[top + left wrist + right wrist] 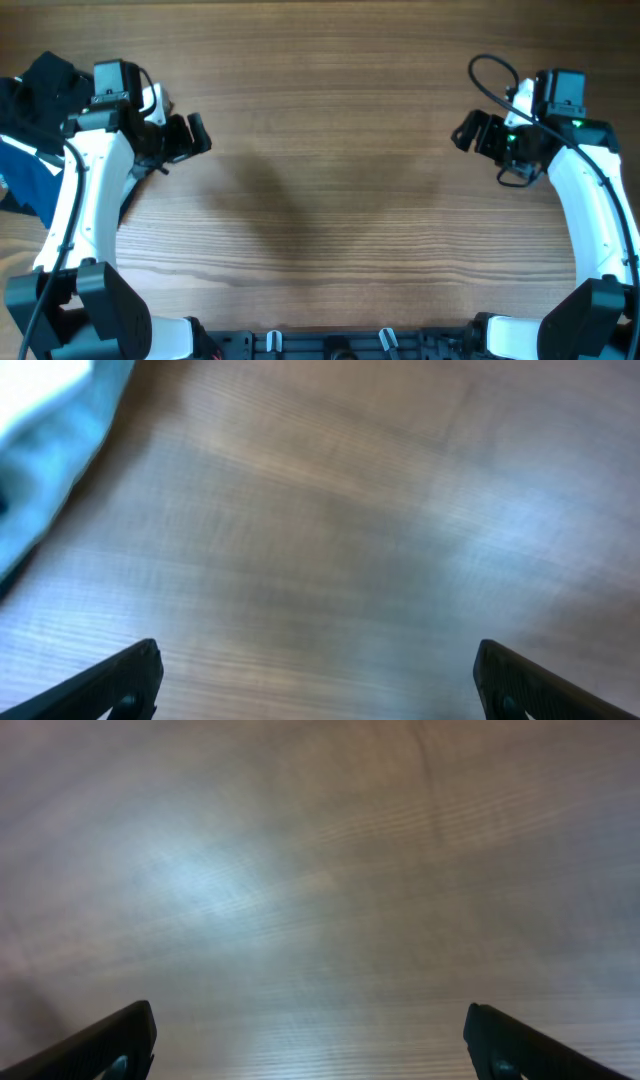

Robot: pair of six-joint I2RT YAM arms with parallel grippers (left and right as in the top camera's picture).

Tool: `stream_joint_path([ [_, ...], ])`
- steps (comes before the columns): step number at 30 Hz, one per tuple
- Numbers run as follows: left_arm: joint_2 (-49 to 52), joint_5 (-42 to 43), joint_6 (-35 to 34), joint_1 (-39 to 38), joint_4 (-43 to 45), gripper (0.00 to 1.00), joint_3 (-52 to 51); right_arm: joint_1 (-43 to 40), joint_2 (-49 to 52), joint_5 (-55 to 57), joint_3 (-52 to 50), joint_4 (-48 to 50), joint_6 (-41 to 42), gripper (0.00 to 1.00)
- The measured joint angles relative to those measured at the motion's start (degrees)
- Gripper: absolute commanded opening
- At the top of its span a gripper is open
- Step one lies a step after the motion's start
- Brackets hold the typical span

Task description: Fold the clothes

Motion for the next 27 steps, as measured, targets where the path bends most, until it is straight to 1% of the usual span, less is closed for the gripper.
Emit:
stream_joint_path([
  [4,-2.75,-0.13,0.24,0.15,-3.15,1.00,-0.20,-0.96,-0.35,0.00,0.00,-2.27,-0.24,1.00],
  [8,-12.72,-0.28,1.51,-1.86,-1.79,1.00,-1.57,-0.96,-5.38,-0.02,-0.72,-1.40,-0.26,1.00],
  [9,-15.41,-0.24,1.77,-2.51,-1.03,1.00,-2.10,-0.96,-7.76,-0.02,-1.53,-0.33,-0.26,1.00],
  [11,-24.85,-0.26,2.67,-5.01,3.06,1.00,-5.53,-0.96,-13.75,-0.02,-4.22,1.88,-0.26,1.00],
  [12,-28.04,-0.17,2.82,-5.73,3.91,1.00,-6.84,-0.96,-17.25,-0.02,-5.97,3.06,-0.28,1.00],
  [15,-40.68,-0.07,3.17,-7.54,8.59,1.00,-14.43,-0.96,-27.61,0.00,-12.39,6.38,-0.48,1.00],
  [16,-43.71,-0.07,3.15,-7.72,9.64,1.00,-16.55,-0.96,-33.86,0.04,-16.37,7.48,-0.61,1.00],
  [17,-48.46,-0.07,3.06,-7.91,9.97,1.00,-19.76,-0.96,-36.15,0.02,-17.94,7.89,-0.66,1.00],
  [19,-53.70,-0.09,2.78,-7.91,12.20,1.00,-23.37,-0.96,-41.35,0.26,-21.35,9.05,-0.66,1.00],
  [21,-58.58,-0.09,2.75,-7.91,12.00,1.00,-26.32,-0.96,-46.47,0.48,-24.87,9.27,-0.66,1.00],
  [24,-62.27,-0.07,2.75,-7.91,12.20,1.00,-27.02,-0.96,-49.99,0.70,-26.95,9.20,-0.66,0.99],
  [27,-62.73,-0.07,2.73,-7.91,12.28,1.00,-27.02,-0.96,-50.03,0.70,-27.02,9.25,-0.66,1.00],
])
